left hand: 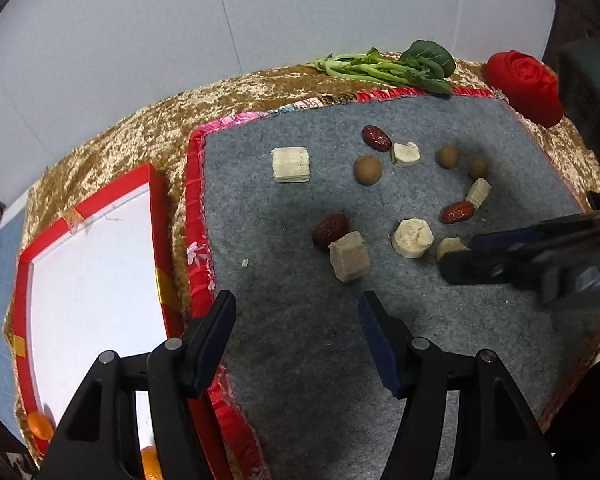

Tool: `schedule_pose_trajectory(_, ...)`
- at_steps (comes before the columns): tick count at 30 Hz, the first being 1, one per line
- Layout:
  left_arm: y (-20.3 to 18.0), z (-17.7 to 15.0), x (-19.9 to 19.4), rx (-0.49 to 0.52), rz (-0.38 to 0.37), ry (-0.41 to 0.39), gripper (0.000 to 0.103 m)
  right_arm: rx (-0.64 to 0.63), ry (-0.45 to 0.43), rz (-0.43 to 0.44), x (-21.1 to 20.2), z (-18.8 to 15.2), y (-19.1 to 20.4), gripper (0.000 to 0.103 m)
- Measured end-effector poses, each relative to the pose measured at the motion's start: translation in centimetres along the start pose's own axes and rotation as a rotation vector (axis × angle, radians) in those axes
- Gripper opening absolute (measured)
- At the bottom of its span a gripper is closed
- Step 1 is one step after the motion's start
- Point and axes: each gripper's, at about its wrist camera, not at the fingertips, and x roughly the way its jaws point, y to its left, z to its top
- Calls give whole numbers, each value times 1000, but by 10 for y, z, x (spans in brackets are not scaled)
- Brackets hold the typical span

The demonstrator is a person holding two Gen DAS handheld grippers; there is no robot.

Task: Organize fruits
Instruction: 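Grasp a beige cube with the left tool while the right tool grasps a beige slice, then carry both beige pieces over the white tray and open both tools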

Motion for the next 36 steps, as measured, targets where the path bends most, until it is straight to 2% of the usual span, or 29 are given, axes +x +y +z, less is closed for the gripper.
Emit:
schedule_pose_trajectory(1,1,0,1,-10,-13,3,64,-10,6,-28,5,-1,1,49)
schedule_pose_trajectory(3,-1,3,4,-17,-35,9,64,-30,7,-102,13,-4,0,28)
schedule_pose_trajectory(4,-3,4,4,-14,-48,10,64,-34,0,-117,11,-4,-1,26)
schedule_pose_trajectory(7,-10,9,8,-24,-89,12,64,-9,-31,-92,0,-2,-10,26)
schedule_pose_trajectory(13,-16,17,28,-102,-125,47,63,58,-56,-46,-16,0,-32,26)
schedule_pose_trajectory(14,-16,18,31,-112,-119,51,60,63,-57,-42,-17,0,-33,26)
schedule_pose_trajectory(18,-15,18,45,-135,-77,75,27,68,-38,-10,-18,-4,-30,26)
schedule_pose_trajectory(20,-14,18,45,-144,-85,61,16,71,-47,1,-23,-5,-30,26)
schedule_pose_trajectory(22,-11,17,42,-159,-92,50,16,75,-73,18,-29,-4,-29,26)
schedule_pose_trajectory(27,-4,11,16,-162,-44,-18,16,69,-132,98,-39,0,-15,26)
schedule_pose_trajectory(31,10,2,-20,-157,64,-122,16,16,-185,154,-41,1,13,26)
schedule_pose_trajectory(36,42,-8,-44,-197,160,-182,16,-40,-196,207,-25,3,54,26)
